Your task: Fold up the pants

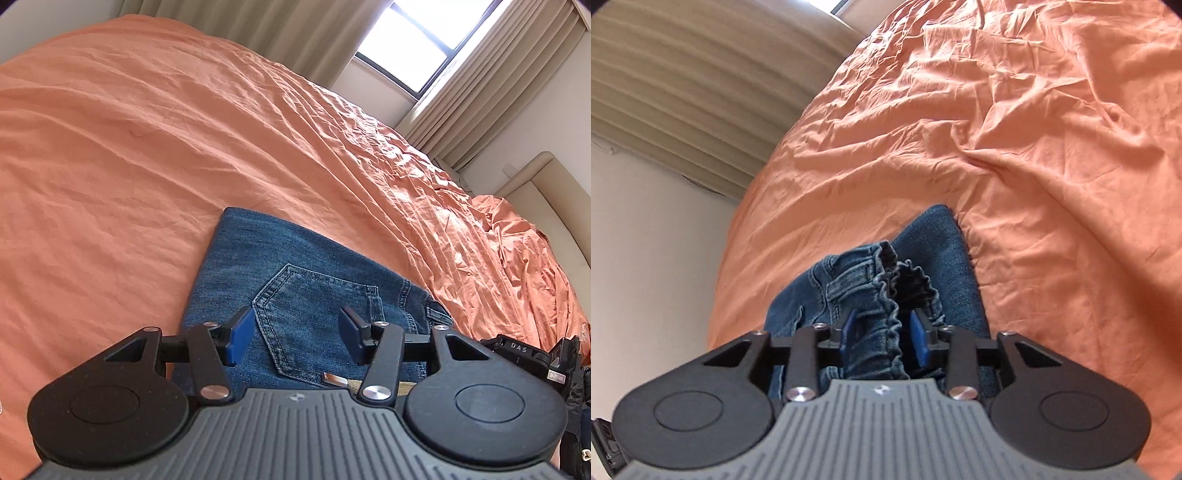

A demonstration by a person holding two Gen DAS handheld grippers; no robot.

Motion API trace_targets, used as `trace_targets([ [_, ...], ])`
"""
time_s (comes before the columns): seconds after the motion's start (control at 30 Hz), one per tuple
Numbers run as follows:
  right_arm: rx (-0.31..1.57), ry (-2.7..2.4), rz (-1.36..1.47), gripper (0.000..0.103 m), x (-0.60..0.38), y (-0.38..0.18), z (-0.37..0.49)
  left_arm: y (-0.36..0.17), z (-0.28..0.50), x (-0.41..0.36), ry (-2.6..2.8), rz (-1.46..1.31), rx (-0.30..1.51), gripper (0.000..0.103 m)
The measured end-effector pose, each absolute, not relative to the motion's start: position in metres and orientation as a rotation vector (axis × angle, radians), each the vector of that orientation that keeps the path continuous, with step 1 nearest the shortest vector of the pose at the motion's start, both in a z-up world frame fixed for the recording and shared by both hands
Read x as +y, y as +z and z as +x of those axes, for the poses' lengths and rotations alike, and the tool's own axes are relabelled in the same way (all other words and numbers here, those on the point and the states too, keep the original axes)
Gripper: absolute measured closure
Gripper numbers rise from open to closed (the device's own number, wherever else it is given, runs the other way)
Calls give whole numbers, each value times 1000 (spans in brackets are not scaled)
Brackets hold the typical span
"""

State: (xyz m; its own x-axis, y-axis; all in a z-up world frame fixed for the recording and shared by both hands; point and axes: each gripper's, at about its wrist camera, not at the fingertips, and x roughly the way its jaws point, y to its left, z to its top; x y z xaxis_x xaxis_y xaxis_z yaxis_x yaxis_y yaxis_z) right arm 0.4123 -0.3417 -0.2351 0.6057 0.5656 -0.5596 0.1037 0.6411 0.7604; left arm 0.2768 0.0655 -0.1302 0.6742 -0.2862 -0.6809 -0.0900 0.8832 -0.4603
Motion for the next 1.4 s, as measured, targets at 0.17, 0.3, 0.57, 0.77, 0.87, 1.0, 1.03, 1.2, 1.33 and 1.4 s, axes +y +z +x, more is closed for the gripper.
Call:
trace_targets([
  [0.17, 977, 362, 932, 66, -334, -264, 440, -136, 280, 70, -105, -534, 840, 42],
  [0.3, 866, 401, 920, 92, -331, -245, 433, -134, 276, 71, -103, -534, 833, 42],
  [0.57, 816, 319, 828, 94, -337, -228, 422, -128, 275, 76, -102, -504, 818, 43],
  [0.77, 907, 230, 867, 84, -344, -262, 429, -133, 274, 74, -112, -487, 842, 44],
  [0.87, 856, 207, 865, 71, -346, -253, 412, -127, 265, 73, -134, -422, 848, 44],
  [1.0, 686, 173, 729, 69, -337, -214, 376, -119, 244, 71, -172, -292, 853, 44],
  [1.03, 647, 178, 669, 69, -331, -204, 366, -118, 237, 69, -180, -255, 854, 44],
  [1.2, 506, 248, 482, 70, -307, -177, 308, -124, 199, 54, -227, -49, 856, 39],
  [1.33, 590, 258, 470, 71, -298, -185, 294, -142, 181, 39, -246, 90, 883, 37],
  [1.4, 621, 254, 452, 73, -293, -190, 293, -154, 180, 34, -240, 101, 895, 36],
])
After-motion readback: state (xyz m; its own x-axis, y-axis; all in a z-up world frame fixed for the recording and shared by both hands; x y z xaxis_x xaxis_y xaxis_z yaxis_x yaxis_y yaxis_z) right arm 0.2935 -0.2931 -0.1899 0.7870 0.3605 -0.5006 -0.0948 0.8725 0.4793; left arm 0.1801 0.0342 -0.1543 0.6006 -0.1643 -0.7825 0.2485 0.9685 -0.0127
